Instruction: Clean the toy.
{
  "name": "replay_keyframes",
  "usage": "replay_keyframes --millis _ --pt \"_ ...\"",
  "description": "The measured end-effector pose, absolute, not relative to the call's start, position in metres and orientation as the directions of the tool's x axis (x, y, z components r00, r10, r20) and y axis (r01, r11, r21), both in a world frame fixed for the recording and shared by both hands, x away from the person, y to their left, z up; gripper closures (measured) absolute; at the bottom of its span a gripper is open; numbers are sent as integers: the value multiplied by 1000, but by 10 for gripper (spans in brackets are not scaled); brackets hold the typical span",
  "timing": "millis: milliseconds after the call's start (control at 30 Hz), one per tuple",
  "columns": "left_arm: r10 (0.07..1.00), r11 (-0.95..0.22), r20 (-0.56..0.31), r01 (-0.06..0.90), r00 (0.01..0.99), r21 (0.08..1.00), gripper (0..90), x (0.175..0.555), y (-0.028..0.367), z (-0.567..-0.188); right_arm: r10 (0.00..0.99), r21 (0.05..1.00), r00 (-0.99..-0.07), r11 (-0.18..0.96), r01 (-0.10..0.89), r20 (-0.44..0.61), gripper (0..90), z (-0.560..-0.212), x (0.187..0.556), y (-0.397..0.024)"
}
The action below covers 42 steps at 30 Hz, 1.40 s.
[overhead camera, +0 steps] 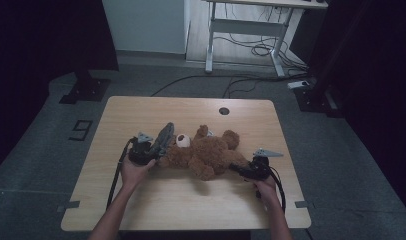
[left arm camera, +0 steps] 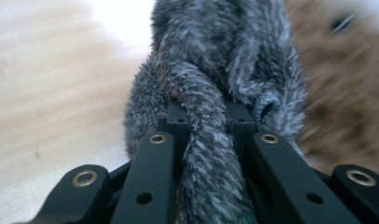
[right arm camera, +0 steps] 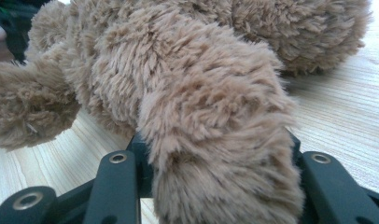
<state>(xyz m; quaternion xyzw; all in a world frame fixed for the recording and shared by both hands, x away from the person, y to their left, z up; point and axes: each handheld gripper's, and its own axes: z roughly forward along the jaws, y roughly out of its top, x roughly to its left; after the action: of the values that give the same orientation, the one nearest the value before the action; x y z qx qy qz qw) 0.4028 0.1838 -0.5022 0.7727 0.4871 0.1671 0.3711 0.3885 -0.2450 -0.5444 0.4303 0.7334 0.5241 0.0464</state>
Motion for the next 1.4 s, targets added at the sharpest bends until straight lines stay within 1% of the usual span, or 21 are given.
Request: replay_keyframes --millis 67,133,267,400,533,600,667,700,733,800,900,1033,1100,1300,1400 --pt "876 -239 -129 651 464 720 766 403 189 -509 681 809 -625 80 582 382 517 -545 388 -245" --pt "877 -244 -127 657 463 713 764 402 193 -506 679 808 -623 74 584 388 517 -545 389 -246" --pt "873 -243 -101 606 476 758 763 398 193 -472 681 810 -621 71 583 387 516 -546 389 -247" --pt "845 -254 -85 536 529 805 760 398 176 -435 684 810 -621 76 581 382 515 -545 389 -248" --pt "813 -269 -89 507 576 819 759 406 145 -417 686 810 -620 77 582 380 513 -544 388 -247" --pt "800 -291 -91 516 594 806 758 413 129 -420 686 810 -621 79 581 379 513 -545 388 -248" --pt "796 -334 -79 544 601 770 757 421 114 -430 685 810 -623 81 581 378 512 -545 388 -248" --pt "796 -341 -77 551 600 762 756 423 110 -435 684 811 -625 83 580 377 510 -544 388 -248" --pt "797 -323 -97 556 596 766 758 425 108 -442 682 814 -628 83 575 374 507 -544 388 -248" --pt "795 -304 -120 563 594 769 766 425 111 -445 686 816 -630 90 570 364 500 -543 387 -248" --pt "791 -295 -137 568 596 768 769 422 117 -447 690 820 -629 90 566 358 463 -543 387 -247" --pt "782 -282 -149 556 606 782 771 413 124 -453 706 833 -630 103 544 324 385 -536 383 -248" --pt "777 -273 -157 551 610 789 771 408 127 -456 711 848 -634 103 520 303 342 -531 380 -252" --pt "768 -266 -155 529 621 806 770 394 131 -461 701 890 -663 89 448 264 282 -508 371 -255" --pt "762 -270 -149 519 630 811 771 386 131 -463 696 901 -668 71 427 262 253 -497 369 -258"
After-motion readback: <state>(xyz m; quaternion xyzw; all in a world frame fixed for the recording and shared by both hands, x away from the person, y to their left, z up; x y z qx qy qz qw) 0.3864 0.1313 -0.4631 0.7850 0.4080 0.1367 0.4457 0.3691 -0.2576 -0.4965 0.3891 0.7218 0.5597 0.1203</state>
